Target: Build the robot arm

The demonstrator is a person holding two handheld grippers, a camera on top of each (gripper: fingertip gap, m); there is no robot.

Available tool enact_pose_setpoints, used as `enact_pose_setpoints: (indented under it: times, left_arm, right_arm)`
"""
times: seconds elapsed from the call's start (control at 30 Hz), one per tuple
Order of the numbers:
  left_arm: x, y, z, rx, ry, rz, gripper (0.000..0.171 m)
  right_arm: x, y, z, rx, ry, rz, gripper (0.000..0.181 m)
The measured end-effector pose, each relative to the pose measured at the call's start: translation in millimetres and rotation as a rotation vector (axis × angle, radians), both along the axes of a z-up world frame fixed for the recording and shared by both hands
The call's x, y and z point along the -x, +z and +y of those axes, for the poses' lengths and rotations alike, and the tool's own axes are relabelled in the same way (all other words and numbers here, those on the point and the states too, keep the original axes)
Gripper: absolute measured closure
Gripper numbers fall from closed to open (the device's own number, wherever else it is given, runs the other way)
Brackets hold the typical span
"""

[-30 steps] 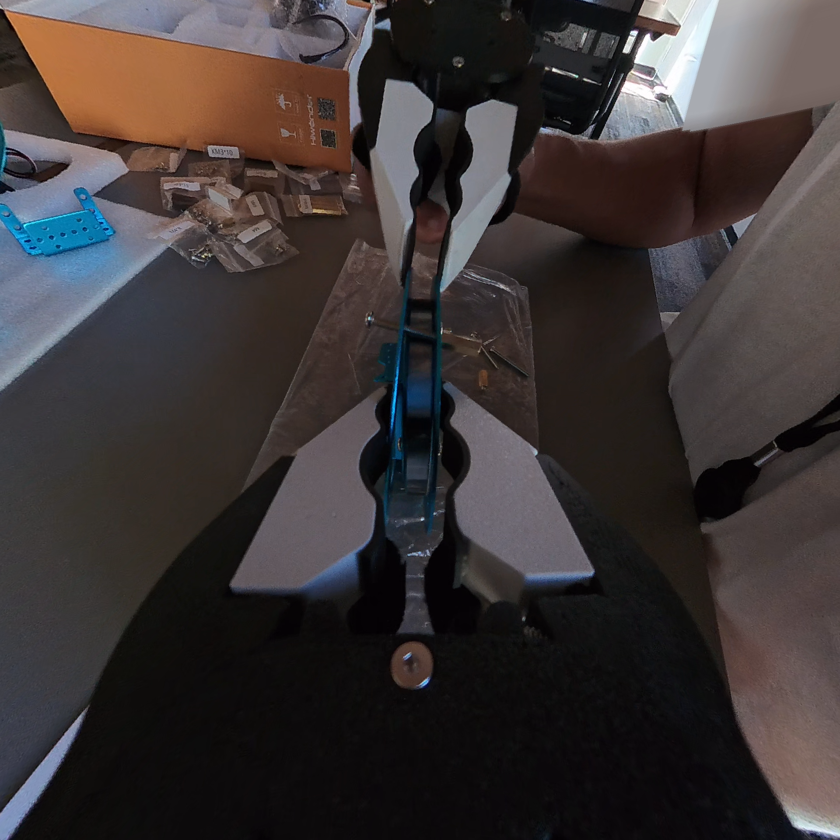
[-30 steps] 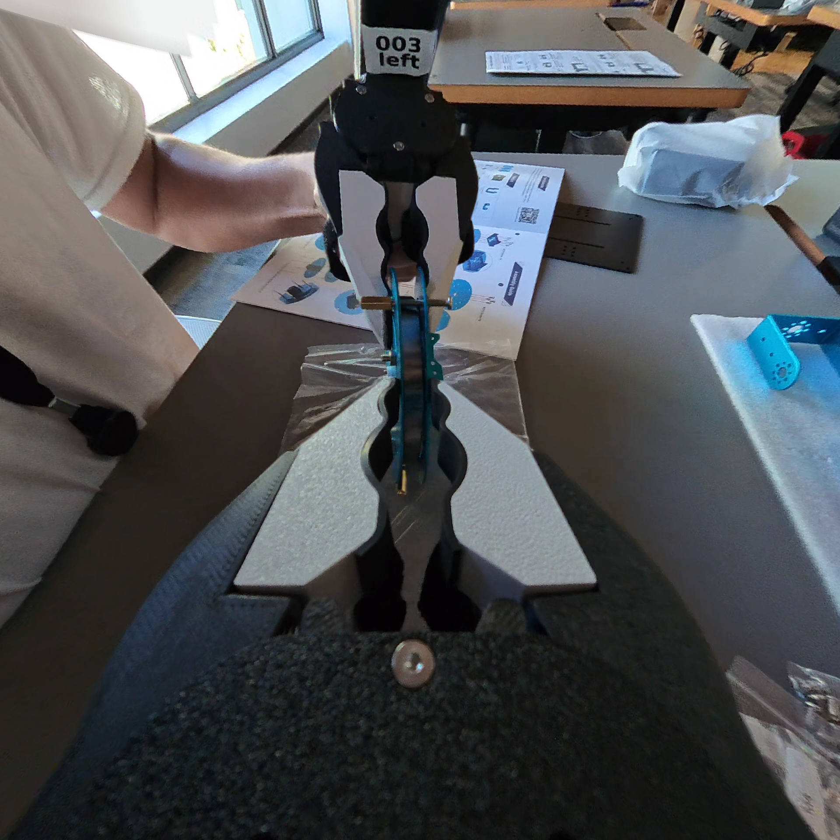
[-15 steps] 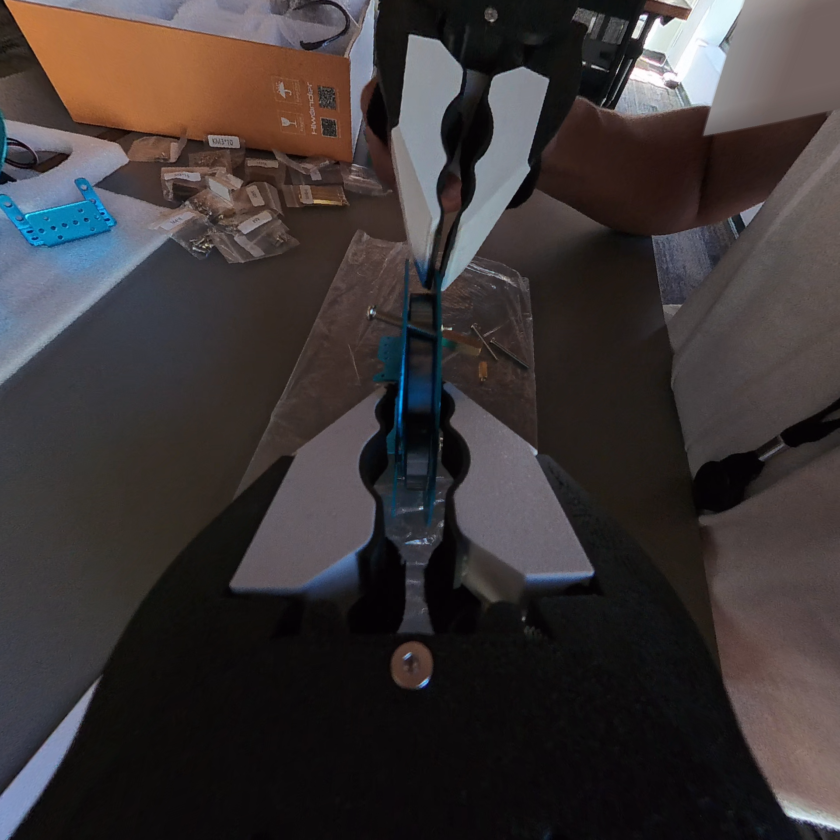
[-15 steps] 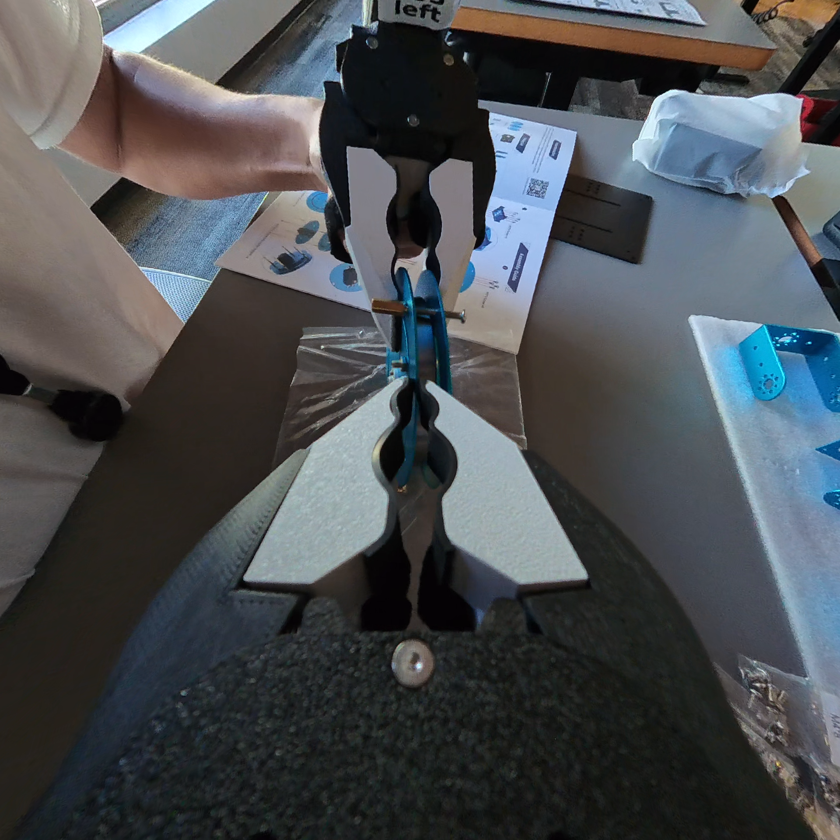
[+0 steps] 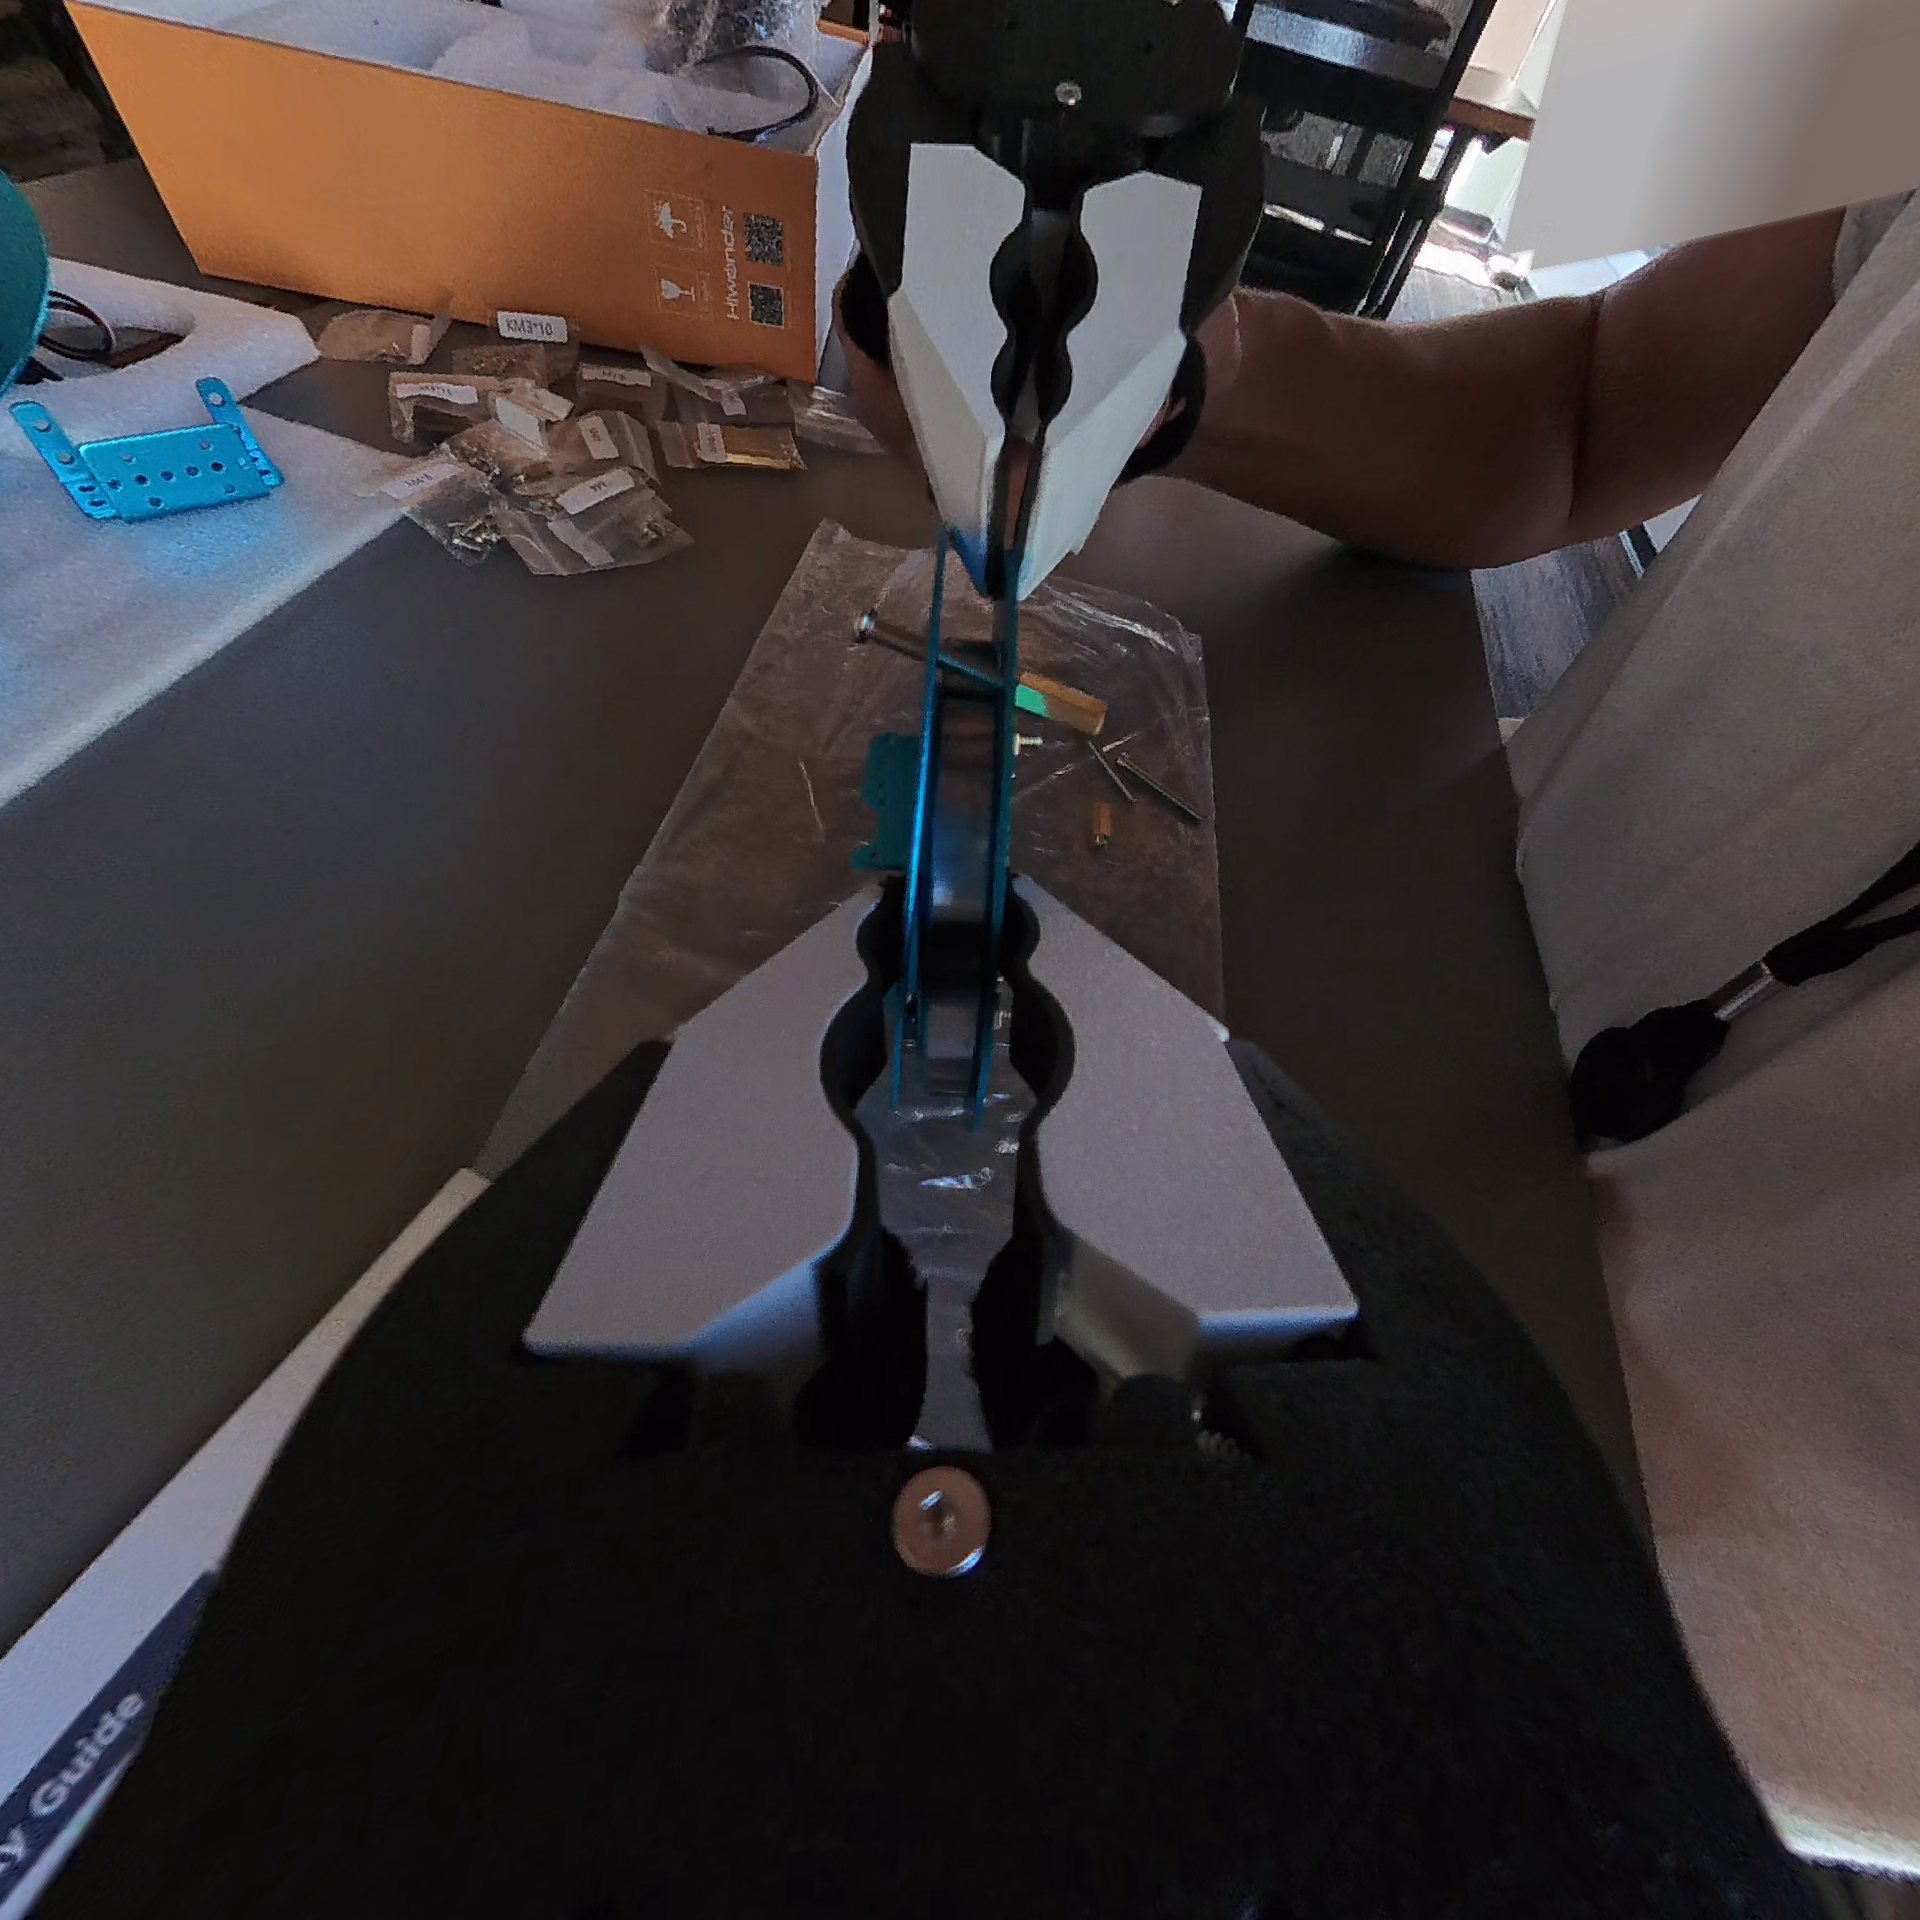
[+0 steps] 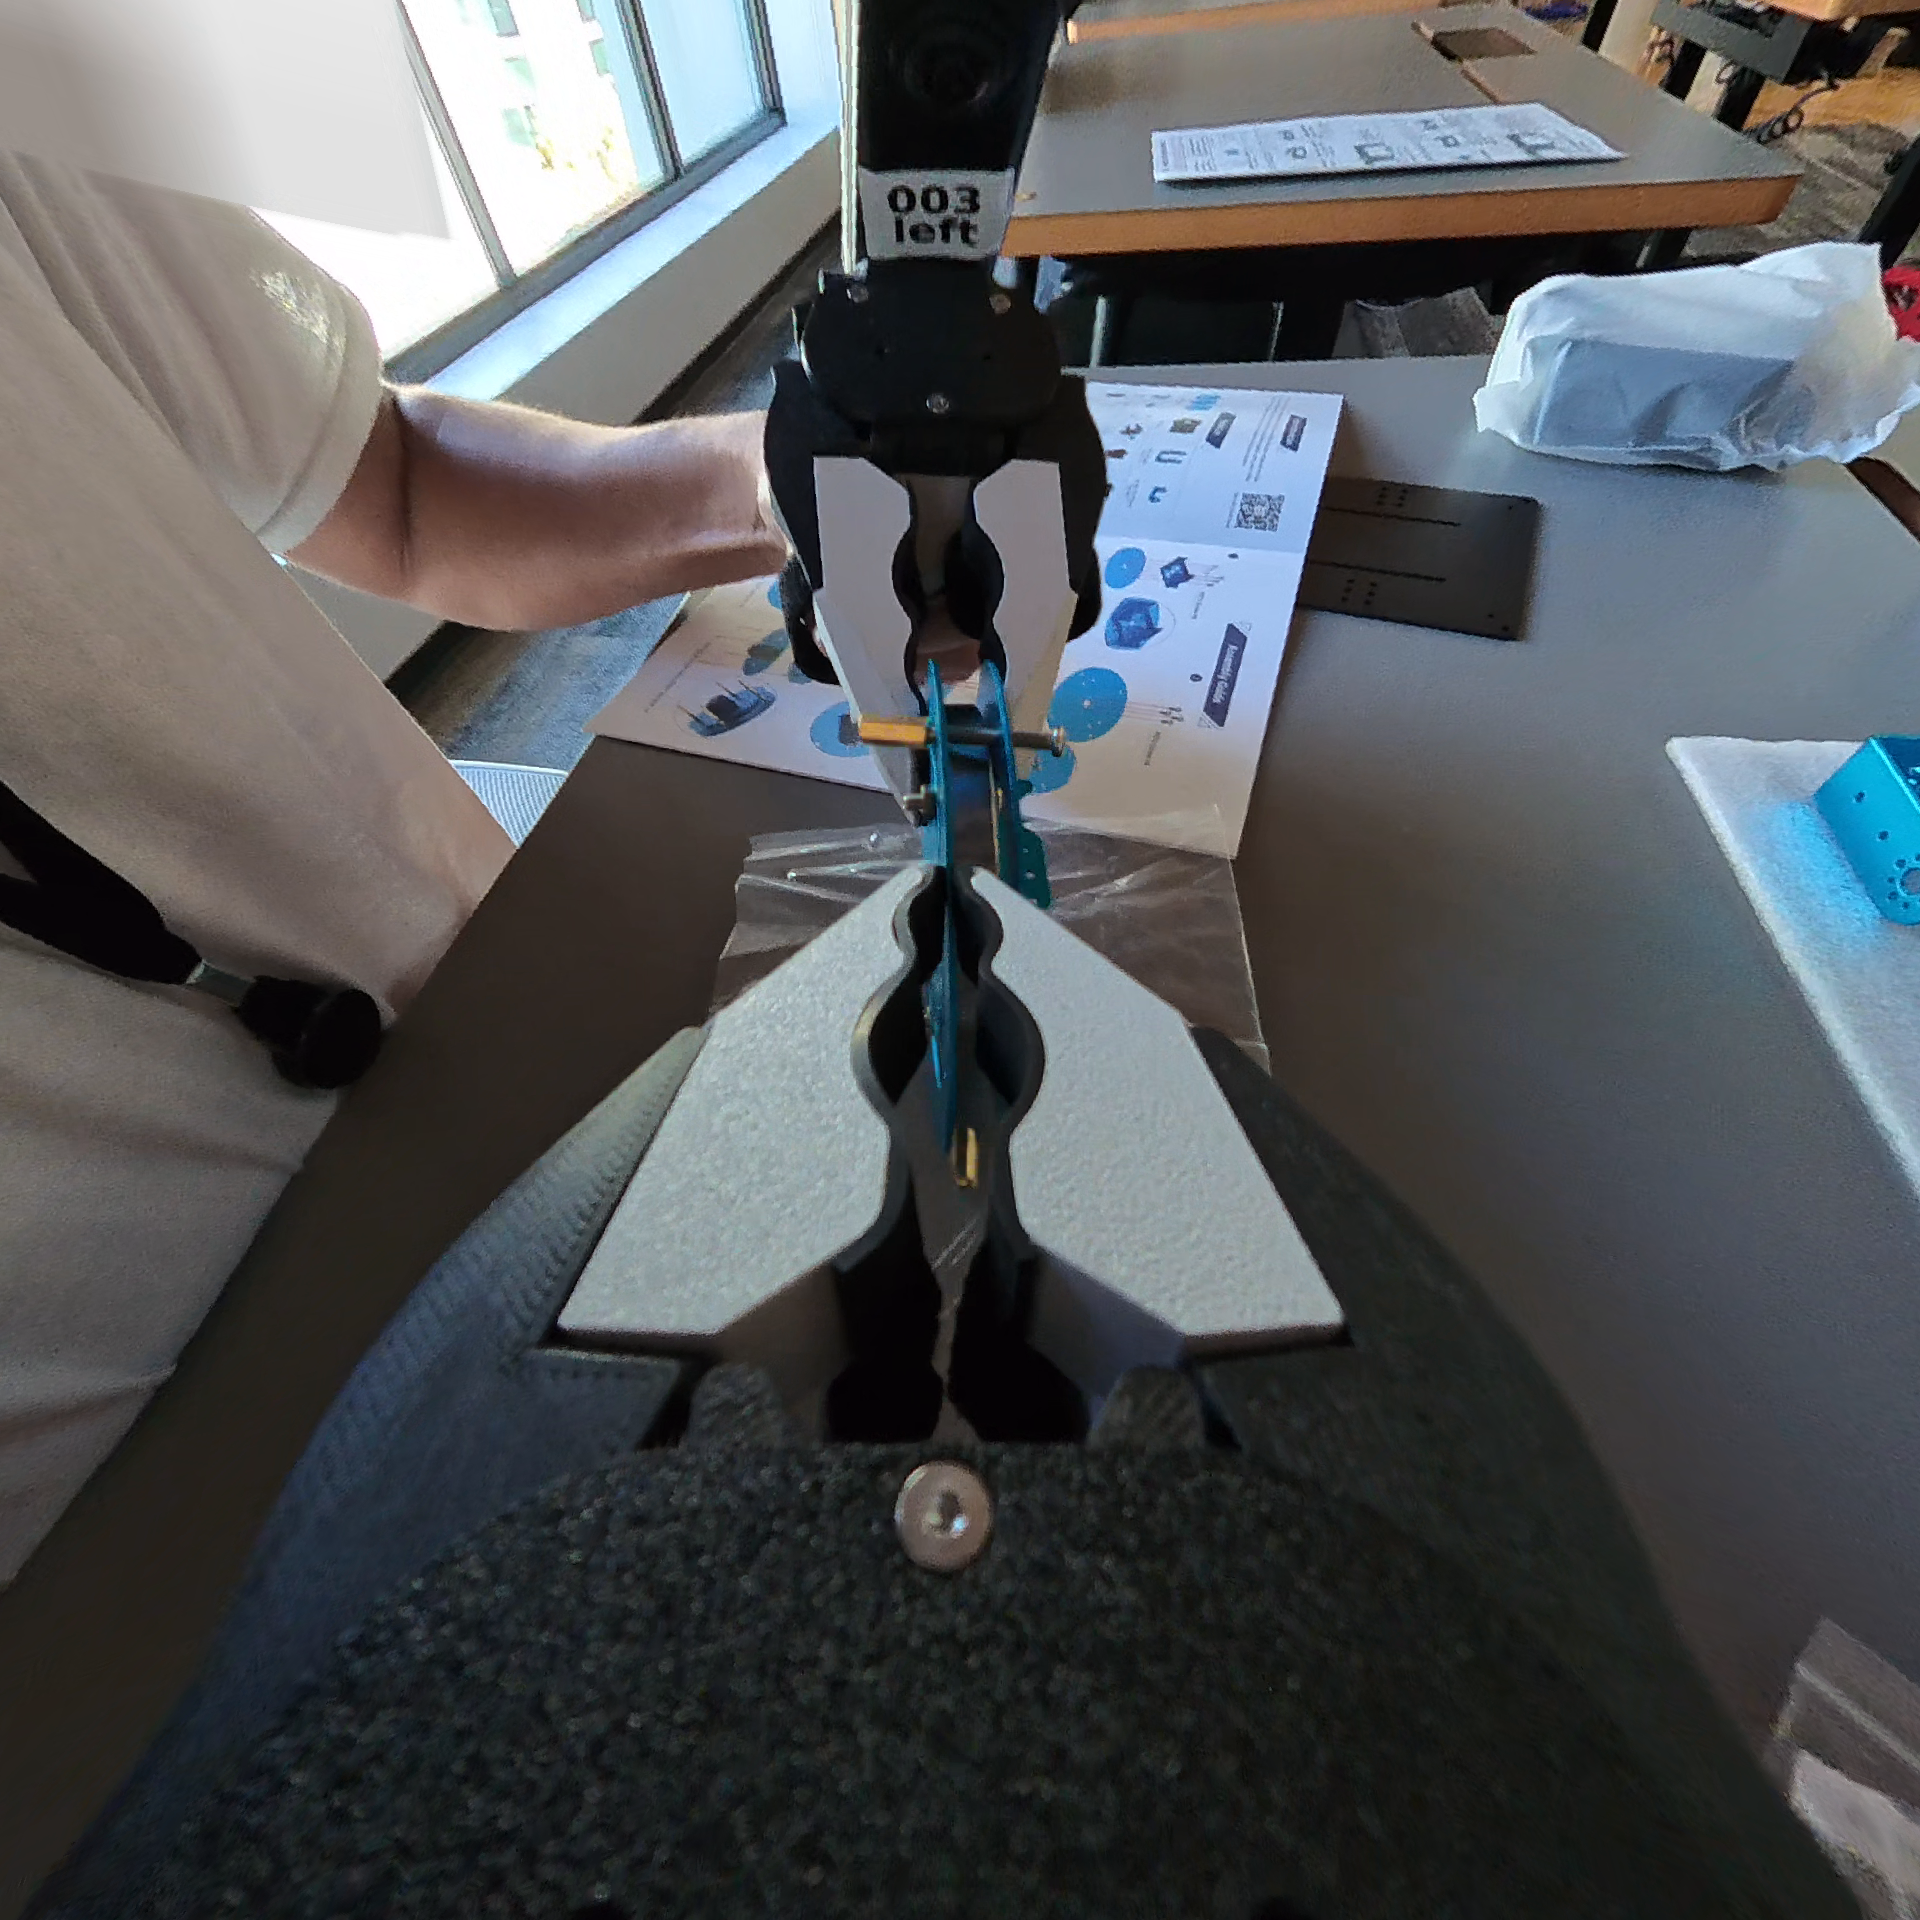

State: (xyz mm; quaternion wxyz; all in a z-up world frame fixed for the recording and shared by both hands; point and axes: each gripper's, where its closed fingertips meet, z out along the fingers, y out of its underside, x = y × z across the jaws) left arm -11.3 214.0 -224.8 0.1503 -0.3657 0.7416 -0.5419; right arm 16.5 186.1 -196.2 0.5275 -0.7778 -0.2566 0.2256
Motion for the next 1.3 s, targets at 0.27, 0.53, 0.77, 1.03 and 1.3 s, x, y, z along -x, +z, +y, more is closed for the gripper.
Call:
enact_pose_setpoints:
  times: [0.27, 0.53, 0.77, 1.03, 1.3]
  left_arm:
    - [-3, -4, -1, 0.003, -0.008, -0.015, 0.155]
    - [-2, -6, 0, 0.015, -0.011, -0.026, 0.155]
    - [-5, -7, -1, 0.034, -0.003, -0.013, 0.155]
    - [-4, 1, -17, 0.040, -0.059, -0.035, 0.155]
    - [-7, -10, -25, -0.073, -0.084, -0.029, 0.155]
  right_arm:
    - [1, 2, 3, -0.015, 0.002, 0.031, 0.181]
    - [-16, -25, -11, 0.093, 0.000, 0.043, 0.135]
    - [-1, -41, 6, 0.080, 0.003, -0.063, 0.167]
    - [1, -15, -8, 0.092, -0.008, -0.100, 0.169]
    - [-2, -31, -21, 0.127, -0.004, -0.028, 0.169]
